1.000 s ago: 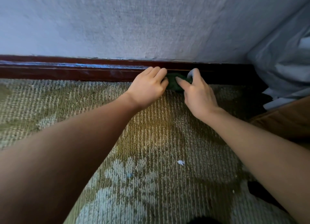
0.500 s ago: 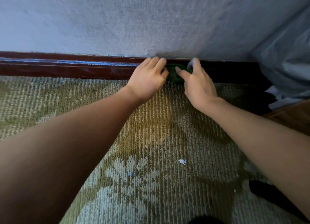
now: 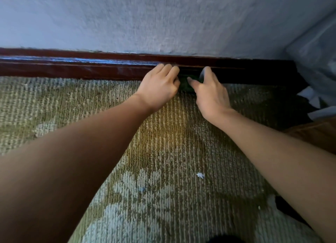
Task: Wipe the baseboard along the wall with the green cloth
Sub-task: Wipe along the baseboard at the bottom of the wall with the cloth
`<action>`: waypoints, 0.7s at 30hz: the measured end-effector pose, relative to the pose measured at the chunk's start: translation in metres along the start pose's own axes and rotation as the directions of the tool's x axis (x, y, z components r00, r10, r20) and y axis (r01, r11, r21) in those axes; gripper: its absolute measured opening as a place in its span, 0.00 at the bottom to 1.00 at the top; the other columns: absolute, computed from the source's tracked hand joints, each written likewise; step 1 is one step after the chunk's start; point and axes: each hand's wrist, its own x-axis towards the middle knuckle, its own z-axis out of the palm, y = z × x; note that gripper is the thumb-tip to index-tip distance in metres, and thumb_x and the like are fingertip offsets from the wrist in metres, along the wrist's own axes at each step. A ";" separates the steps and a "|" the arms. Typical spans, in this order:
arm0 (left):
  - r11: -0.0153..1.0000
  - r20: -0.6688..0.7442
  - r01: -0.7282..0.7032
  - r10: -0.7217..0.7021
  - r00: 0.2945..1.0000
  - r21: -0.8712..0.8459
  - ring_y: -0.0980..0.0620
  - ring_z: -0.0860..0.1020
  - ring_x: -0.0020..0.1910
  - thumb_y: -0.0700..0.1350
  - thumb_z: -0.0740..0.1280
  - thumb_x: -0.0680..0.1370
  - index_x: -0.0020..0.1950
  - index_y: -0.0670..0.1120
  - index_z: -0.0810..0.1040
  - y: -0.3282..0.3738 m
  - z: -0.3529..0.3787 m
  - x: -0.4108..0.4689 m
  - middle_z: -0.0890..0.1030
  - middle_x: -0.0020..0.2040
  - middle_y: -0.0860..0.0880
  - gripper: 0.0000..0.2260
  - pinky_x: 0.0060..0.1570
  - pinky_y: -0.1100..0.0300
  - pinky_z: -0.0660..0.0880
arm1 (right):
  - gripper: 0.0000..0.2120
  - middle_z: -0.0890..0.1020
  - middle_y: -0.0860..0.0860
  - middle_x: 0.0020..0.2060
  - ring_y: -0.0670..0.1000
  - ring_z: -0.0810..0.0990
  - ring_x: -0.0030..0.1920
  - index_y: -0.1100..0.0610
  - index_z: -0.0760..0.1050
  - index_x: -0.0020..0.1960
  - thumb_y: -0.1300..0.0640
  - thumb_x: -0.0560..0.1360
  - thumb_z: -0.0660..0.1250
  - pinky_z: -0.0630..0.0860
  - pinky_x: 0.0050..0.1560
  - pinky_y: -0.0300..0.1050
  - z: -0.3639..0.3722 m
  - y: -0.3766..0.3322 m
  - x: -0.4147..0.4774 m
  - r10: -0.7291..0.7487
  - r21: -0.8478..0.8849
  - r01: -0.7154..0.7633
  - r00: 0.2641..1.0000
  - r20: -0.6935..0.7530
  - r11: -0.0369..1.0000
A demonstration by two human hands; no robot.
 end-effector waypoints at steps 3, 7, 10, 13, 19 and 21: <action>1.000 0.025 0.021 -0.020 0.999 -0.021 0.48 0.79 0.33 0.38 0.61 0.70 0.35 0.43 0.82 0.003 0.006 -0.001 0.81 0.36 0.46 0.11 0.34 0.61 0.73 | 0.14 0.75 0.57 0.51 0.60 0.74 0.52 0.58 0.66 0.55 0.47 0.78 0.57 0.60 0.41 0.45 0.008 0.002 0.002 -0.005 -0.019 0.005 1.000 0.010 1.000; 0.999 0.031 0.025 -0.024 0.999 -0.035 0.48 0.79 0.34 0.38 0.59 0.71 0.36 0.43 0.83 0.006 0.013 -0.005 0.81 0.37 0.47 0.13 0.34 0.62 0.73 | 0.15 0.74 0.57 0.50 0.61 0.75 0.50 0.59 0.65 0.55 0.47 0.79 0.56 0.60 0.39 0.45 0.018 0.006 0.004 -0.003 -0.027 0.003 1.000 0.019 1.000; 0.999 0.041 0.025 -0.024 0.999 -0.039 0.49 0.79 0.36 0.38 0.57 0.71 0.38 0.43 0.83 0.006 0.015 -0.007 0.82 0.39 0.47 0.14 0.36 0.62 0.74 | 0.13 0.71 0.54 0.45 0.61 0.75 0.49 0.57 0.64 0.53 0.47 0.79 0.56 0.59 0.39 0.45 0.020 0.009 0.003 -0.007 -0.020 0.008 1.000 0.024 1.000; 0.998 0.047 0.039 -0.037 0.998 -0.044 0.48 0.80 0.37 0.38 0.56 0.71 0.39 0.43 0.83 0.008 0.015 -0.008 0.82 0.40 0.47 0.15 0.38 0.62 0.75 | 0.11 0.69 0.52 0.43 0.61 0.75 0.49 0.55 0.63 0.49 0.47 0.79 0.56 0.60 0.39 0.45 0.021 0.010 0.003 0.006 0.011 -0.007 0.999 0.035 1.000; 0.998 0.058 0.045 -0.042 0.997 -0.045 0.49 0.79 0.36 0.39 0.62 0.70 0.37 0.44 0.83 0.006 0.010 -0.010 0.81 0.38 0.47 0.10 0.37 0.62 0.74 | 0.10 0.68 0.51 0.43 0.60 0.75 0.47 0.53 0.60 0.48 0.47 0.78 0.56 0.59 0.39 0.45 0.014 0.006 0.001 -0.019 -0.008 0.019 0.998 0.063 1.000; 0.998 0.064 0.043 -0.039 0.997 -0.048 0.49 0.79 0.35 0.39 0.63 0.69 0.37 0.44 0.83 0.004 0.006 -0.013 0.81 0.38 0.47 0.09 0.36 0.62 0.74 | 0.11 0.68 0.50 0.42 0.58 0.74 0.46 0.53 0.60 0.47 0.46 0.78 0.56 0.58 0.38 0.45 0.012 0.003 -0.001 -0.028 -0.003 0.028 0.997 0.069 1.000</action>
